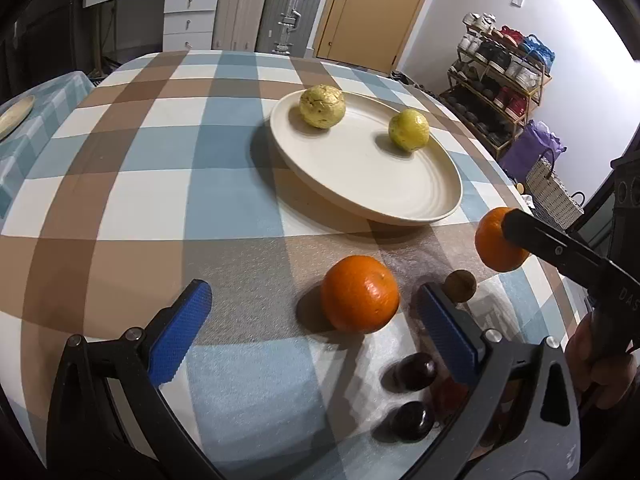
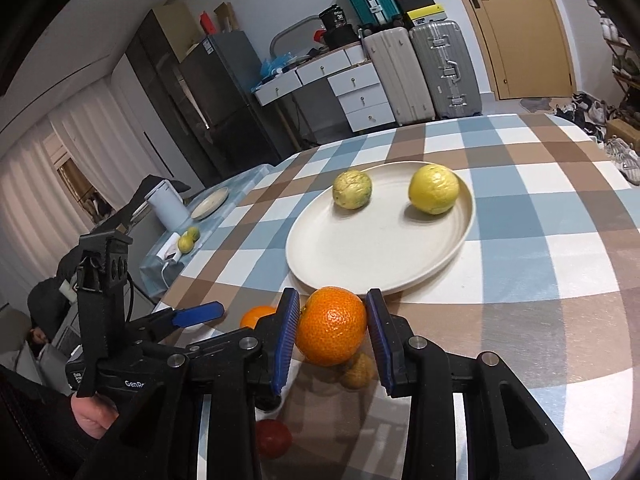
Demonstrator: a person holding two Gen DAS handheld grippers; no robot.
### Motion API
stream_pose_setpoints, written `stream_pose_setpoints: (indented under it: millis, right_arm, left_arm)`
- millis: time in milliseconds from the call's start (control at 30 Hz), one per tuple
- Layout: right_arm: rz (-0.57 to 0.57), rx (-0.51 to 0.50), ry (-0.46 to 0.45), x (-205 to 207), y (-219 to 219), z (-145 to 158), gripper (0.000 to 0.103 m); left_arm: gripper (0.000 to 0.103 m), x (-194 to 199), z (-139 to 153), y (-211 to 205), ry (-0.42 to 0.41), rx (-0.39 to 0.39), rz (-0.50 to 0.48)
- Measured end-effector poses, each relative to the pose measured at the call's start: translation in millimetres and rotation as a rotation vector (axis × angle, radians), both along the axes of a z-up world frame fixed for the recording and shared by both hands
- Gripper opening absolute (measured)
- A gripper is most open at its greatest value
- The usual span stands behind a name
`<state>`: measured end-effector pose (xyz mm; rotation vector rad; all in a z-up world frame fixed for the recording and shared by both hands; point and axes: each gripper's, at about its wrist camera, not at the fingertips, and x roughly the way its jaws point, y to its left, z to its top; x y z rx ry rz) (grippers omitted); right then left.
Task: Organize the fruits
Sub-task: 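Grasp an orange with the right tool while the left tool grasps the other orange, then place both oranges on the cream plate and open both tools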
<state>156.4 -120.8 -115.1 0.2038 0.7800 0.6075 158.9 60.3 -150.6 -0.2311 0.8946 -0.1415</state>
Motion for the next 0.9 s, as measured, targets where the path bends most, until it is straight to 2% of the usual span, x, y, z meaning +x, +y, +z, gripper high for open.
stream_pose_setpoints:
  millis: [200, 333, 400, 467, 500, 533, 567, 733, 900]
  right_arm:
    - [-0.014, 0.007, 0.008, 1.7, -8.7, -3.2, 0.035]
    - [-0.014, 0.011, 0.009, 2.0, -9.6, -4.0, 0.035]
    - [-0.014, 0.014, 0.011, 2.2, -10.6, -4.9, 0.035]
    - [-0.014, 0.017, 0.013, 1.5, -11.7, -5.5, 0.035]
    - [-0.012, 0.021, 0.015, 1.5, -12.0, -5.8, 0.035]
    - [-0.011, 0.022, 0.016, 2.3, -11.9, -5.9, 0.035]
    - [-0.010, 0.020, 0.017, 2.5, -11.6, -6.3, 0.035]
    - [-0.010, 0.026, 0.022, 4.0, -12.0, -6.3, 0.035]
    - [-0.011, 0.027, 0.013, 7.1, -16.0, -0.7, 0.035]
  left_arm:
    - [0.101, 5.3, 0.0, -2.3, -0.010, -0.018, -0.017]
    - [0.082, 7.9, -2.0, -6.6, 0.012, -0.031, -0.068]
    - [0.078, 7.2, -2.8, -10.6, 0.013, -0.018, -0.094]
    - [0.059, 6.4, -2.8, -13.9, 0.009, -0.007, -0.118]
    - [0.054, 5.6, -3.0, -14.9, 0.006, -0.006, -0.123]
    - [0.040, 5.5, -3.2, -14.8, 0.005, -0.028, -0.138]
    - [0.038, 6.1, -3.3, -14.2, 0.009, -0.059, -0.153]
    - [0.038, 4.2, 1.5, -13.9, -0.004, -0.068, -0.161]
    - [0.038, 7.2, 24.7, -8.8, -0.055, -0.079, -0.167]
